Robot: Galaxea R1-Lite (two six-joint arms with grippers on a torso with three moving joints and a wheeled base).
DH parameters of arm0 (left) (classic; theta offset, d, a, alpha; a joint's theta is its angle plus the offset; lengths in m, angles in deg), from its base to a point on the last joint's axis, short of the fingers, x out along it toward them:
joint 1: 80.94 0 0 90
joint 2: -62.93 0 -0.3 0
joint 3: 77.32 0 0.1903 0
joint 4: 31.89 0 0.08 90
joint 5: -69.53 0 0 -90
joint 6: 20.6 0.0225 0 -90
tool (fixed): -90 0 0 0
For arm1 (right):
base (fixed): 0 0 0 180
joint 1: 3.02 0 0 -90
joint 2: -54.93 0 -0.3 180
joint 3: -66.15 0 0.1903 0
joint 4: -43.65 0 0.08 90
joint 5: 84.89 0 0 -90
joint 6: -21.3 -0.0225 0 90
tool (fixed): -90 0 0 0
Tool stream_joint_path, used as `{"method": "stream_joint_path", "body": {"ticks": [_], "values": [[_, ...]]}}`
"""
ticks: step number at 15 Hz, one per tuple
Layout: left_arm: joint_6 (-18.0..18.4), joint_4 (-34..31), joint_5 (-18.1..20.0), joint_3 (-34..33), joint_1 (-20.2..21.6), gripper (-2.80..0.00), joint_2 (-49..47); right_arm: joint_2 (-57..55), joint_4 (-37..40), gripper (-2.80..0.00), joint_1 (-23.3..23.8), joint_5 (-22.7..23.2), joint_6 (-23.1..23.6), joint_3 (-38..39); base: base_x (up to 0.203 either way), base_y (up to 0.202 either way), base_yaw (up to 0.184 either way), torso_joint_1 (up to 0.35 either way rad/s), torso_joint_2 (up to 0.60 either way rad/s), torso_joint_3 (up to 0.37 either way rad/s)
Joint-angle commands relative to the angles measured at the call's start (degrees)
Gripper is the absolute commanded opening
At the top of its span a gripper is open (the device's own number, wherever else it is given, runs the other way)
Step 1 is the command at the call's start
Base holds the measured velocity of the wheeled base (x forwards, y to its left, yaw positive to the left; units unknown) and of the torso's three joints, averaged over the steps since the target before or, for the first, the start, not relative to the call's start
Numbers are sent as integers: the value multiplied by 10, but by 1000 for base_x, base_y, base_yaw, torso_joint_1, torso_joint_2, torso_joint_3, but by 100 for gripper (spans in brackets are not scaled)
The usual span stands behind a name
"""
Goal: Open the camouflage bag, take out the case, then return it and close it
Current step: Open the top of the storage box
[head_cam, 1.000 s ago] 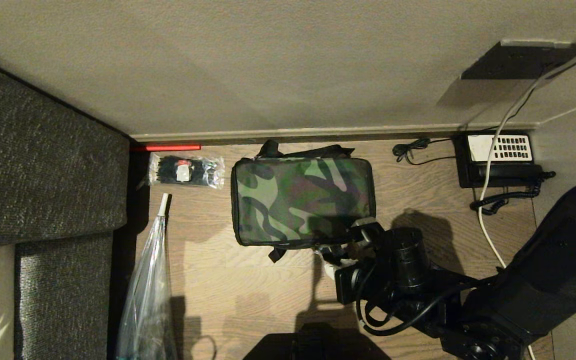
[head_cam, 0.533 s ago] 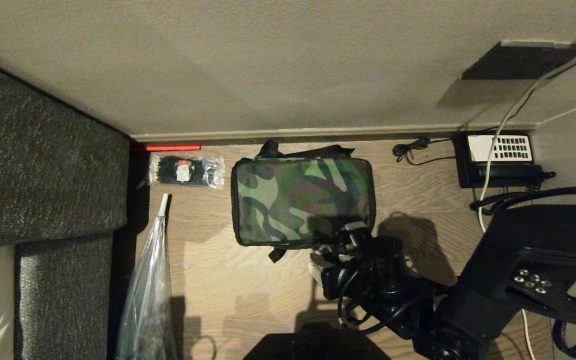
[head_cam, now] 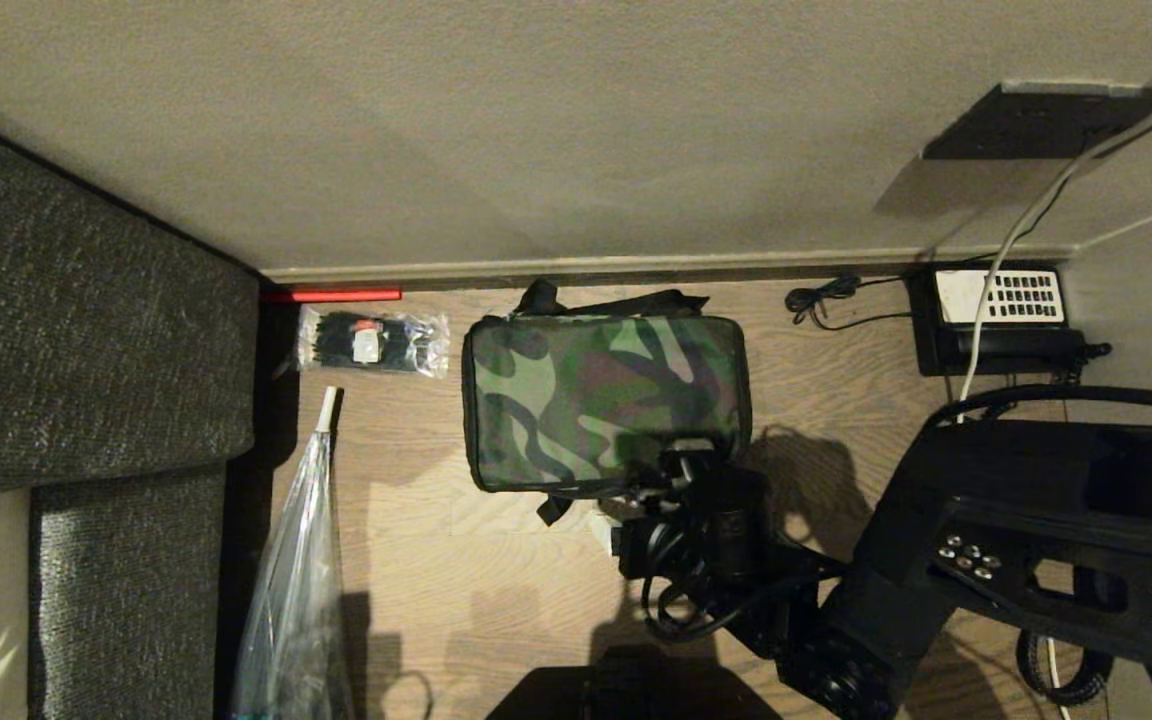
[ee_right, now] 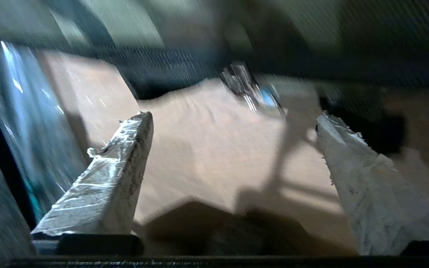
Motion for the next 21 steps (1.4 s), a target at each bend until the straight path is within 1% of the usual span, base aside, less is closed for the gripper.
{"method": "stream_joint_path", "body": {"ticks": [1,2,6,7,13,17,21], "values": [[0,0,0,-2,0,-280,1,-27,-10,0,0,-1,-15,-27,0,0,0,0,0,0],[0,0,0,-2,0,-280,1,-30,-11,0,0,-1,-21,-30,0,0,0,0,0,0],[0,0,0,-2,0,-280,1,-44,-36,0,0,-3,-19,-33,0,0,0,0,0,0],[0,0,0,-2,0,-280,1,-45,-36,-280,0,-4,-19,-36,0,0,0,0,0,0],[0,0,0,-2,0,-280,1,-43,-51,-280,2,-5,-7,-45,0,0,0,0,0,0],[0,0,0,-2,0,-280,1,-27,-55,-280,10,-6,28,-38,0,0,0,0,0,0],[0,0,0,-2,0,-280,1,-1,-56,-280,18,-5,46,-14,0,0,0,0,0,0]]}}
